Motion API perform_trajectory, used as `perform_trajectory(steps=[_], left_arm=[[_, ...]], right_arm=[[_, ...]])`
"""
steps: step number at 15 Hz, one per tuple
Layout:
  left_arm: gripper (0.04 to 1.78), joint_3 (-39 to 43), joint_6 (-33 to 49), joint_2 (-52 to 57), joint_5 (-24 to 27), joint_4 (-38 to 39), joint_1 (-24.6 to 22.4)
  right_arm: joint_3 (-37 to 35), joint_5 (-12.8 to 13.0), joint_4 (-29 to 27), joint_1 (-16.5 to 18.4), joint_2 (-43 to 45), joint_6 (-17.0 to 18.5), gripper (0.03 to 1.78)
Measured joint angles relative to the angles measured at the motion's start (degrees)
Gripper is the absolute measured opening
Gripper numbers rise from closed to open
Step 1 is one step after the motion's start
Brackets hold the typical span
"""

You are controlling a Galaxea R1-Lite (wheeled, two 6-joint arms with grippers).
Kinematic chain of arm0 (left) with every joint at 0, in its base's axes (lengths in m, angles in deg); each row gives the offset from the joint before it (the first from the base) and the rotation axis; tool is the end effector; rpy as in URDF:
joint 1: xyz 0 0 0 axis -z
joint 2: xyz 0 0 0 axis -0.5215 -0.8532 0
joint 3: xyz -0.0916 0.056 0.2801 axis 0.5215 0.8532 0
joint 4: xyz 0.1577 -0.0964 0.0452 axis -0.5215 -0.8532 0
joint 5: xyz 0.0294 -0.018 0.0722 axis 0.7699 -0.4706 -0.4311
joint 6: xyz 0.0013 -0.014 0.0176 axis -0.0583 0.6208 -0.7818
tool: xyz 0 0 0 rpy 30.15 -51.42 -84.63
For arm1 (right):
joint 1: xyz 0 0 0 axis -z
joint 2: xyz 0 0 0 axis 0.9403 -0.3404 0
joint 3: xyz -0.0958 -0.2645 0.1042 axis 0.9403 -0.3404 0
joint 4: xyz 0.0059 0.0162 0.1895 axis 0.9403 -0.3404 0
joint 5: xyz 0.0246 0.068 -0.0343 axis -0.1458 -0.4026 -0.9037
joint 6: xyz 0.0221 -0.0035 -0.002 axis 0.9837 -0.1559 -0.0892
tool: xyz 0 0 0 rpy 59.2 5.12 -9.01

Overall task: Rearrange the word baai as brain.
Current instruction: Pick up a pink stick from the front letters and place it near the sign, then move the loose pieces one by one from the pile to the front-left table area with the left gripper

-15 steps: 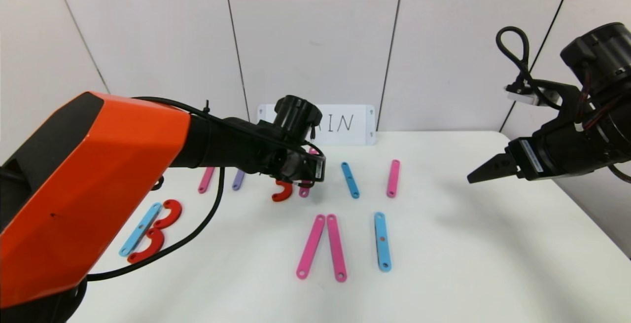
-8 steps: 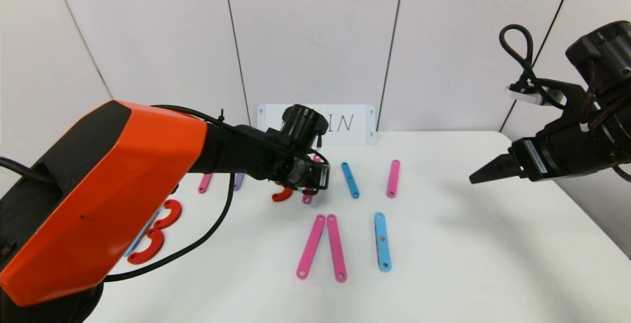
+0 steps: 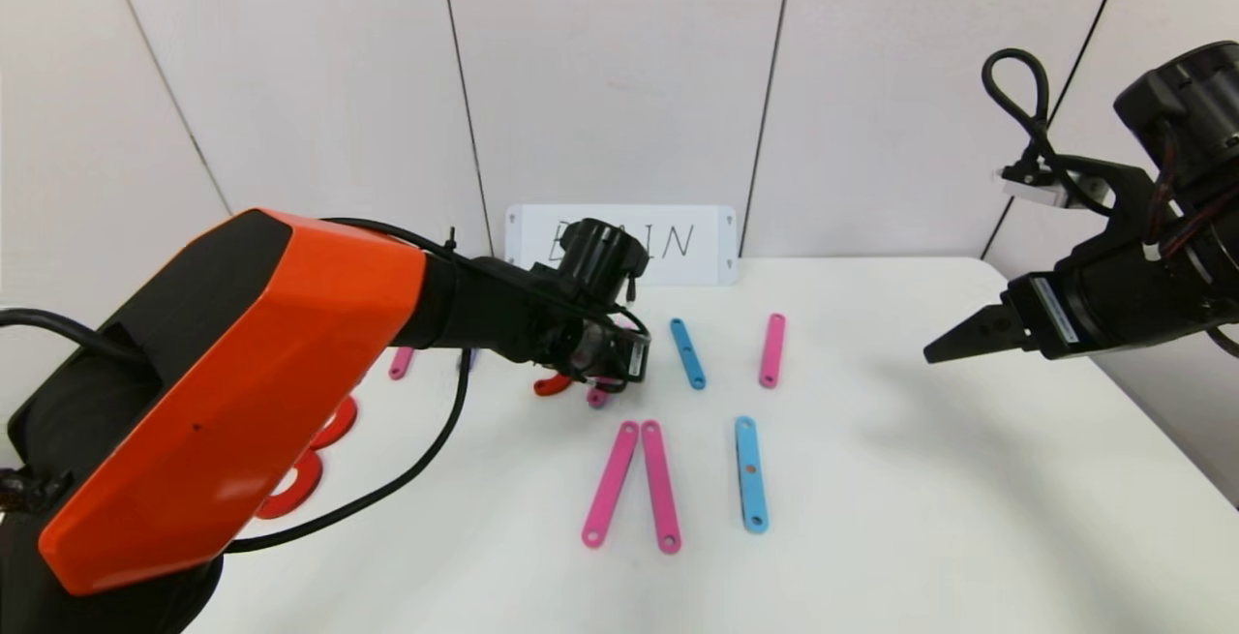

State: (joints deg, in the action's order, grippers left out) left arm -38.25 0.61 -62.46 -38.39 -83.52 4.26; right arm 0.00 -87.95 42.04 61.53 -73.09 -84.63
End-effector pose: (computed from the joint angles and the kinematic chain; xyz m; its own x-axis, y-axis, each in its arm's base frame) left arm 0.3758 -0.2659 0.1200 0.6705 -0.3011 -0.6781 0.3095 0.9441 -0.1132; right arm 0.2572 0.0427 0.2530 0.5132 0.2524 -0.8203 -0.2496 0.9584 0.1388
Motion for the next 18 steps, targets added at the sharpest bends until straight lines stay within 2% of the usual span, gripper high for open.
perform_trajectory(steps=[2, 5, 8, 10, 13, 18], left_arm=[[0.77, -0.11, 0.09, -0.23, 0.00, 0.11, 0.00], [1.30, -0.22, 0.11, -0.56, -0.02, 0.15, -0.02], [1.63, -0.24, 0.39, 0.93, 0.00, 0.17, -0.67], [1.74, 0.23, 0.77, 3.44, -0.05, -0.11, -1.68], [1.75, 1.88, 0.59, 8.62, -0.55, -0.28, -3.61], [1.75, 8.46, -0.27, 16.94, -4.21, -1.05, -10.53]], right_arm=[[-0.22, -0.02, 0.21, -0.09, 0.20, -0.09, 1.74], [-0.30, 0.00, 0.21, -0.09, 0.48, -0.11, 1.74], [-0.38, -0.05, 0.63, -0.05, 0.78, -0.05, 1.74], [-0.46, -0.06, 0.63, -0.02, 0.98, -0.05, 1.74], [-0.49, -0.09, 0.63, 0.00, 1.13, -0.02, 1.74], [-0.63, -0.13, 0.66, -0.29, 1.08, 0.00, 1.74]])
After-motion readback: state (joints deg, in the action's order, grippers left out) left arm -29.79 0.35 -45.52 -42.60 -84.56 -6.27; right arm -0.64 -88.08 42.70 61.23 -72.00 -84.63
